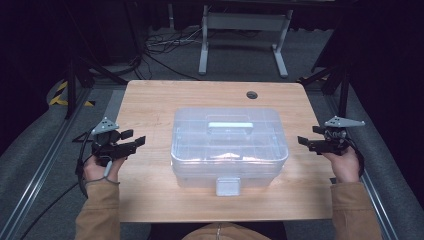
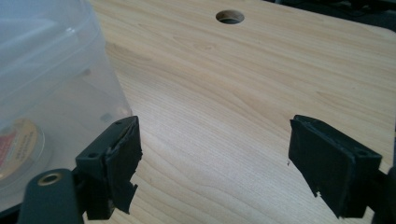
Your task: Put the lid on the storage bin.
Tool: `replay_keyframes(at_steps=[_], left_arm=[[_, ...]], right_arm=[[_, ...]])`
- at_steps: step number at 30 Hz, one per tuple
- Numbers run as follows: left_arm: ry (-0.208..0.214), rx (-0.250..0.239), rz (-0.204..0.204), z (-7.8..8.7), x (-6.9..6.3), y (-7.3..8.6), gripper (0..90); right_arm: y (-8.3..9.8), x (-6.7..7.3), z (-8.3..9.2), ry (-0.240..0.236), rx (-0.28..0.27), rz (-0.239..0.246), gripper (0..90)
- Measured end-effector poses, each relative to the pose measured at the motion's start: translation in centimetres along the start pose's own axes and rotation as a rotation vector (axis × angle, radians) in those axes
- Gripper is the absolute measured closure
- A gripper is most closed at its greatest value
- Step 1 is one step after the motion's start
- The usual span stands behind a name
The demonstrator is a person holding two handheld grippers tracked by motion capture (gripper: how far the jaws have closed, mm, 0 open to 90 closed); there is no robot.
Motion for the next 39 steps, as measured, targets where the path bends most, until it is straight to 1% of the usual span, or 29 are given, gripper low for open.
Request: replay_keyframes(at_steps=[5,10,13,16,19,24,26,30,32,34,39], left_arm=[[0.000,0.008,0.000,-0.3,0.1,0.2,42.5],[0.000,0.009,0.001,-0.4,0.1,0.2,42.2],[0.000,0.012,0.002,-0.5,0.2,0.3,42.1],[0.003,0.015,0.007,-0.5,0.2,0.3,41.5],[0.002,0.018,0.001,-0.6,0.2,0.4,41.5],[0.005,0.024,0.003,-0.7,0.2,0.4,41.4],[0.005,0.024,0.005,-0.8,0.2,0.4,41.4],[0.006,0.026,0.006,-0.8,0.2,0.4,41.3],[0.007,0.026,0.006,-0.8,0.2,0.4,41.2],[0.009,0.028,0.007,-0.9,0.2,0.5,40.7],[0.009,0.026,0.007,-0.9,0.3,0.5,40.6]], right_arm=[[0.7,0.1,-1.1,-0.006,0.033,0.007,17.8],[1.1,0.2,-1.8,-0.008,0.048,0.008,17.8],[1.6,0.4,-2.7,-0.013,0.070,0.011,17.7],[1.8,0.4,-3.1,-0.013,0.084,0.013,17.6],[2.2,0.5,-3.6,-0.011,0.096,0.012,17.5],[2.8,0.6,-4.5,-0.008,0.124,0.013,17.1],[2.9,0.6,-4.7,-0.008,0.130,0.013,16.9],[3.5,0.8,-5.3,-0.010,0.166,0.017,16.8],[3.6,0.9,-5.4,-0.010,0.175,0.021,16.8],[3.6,0.9,-5.5,-0.008,0.178,0.031,16.8],[3.6,0.9,-5.6,-0.009,0.178,0.030,16.7]])
Point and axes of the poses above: each handheld gripper's, and its own axes: z roughly backward along the jaws, y roughly out of its underside, x roughly to its left, the point moved 9 cm from there along -z, roughly forward along the jaws, and after that the axes turned 8 degrees about x, right-handed, at the moved point
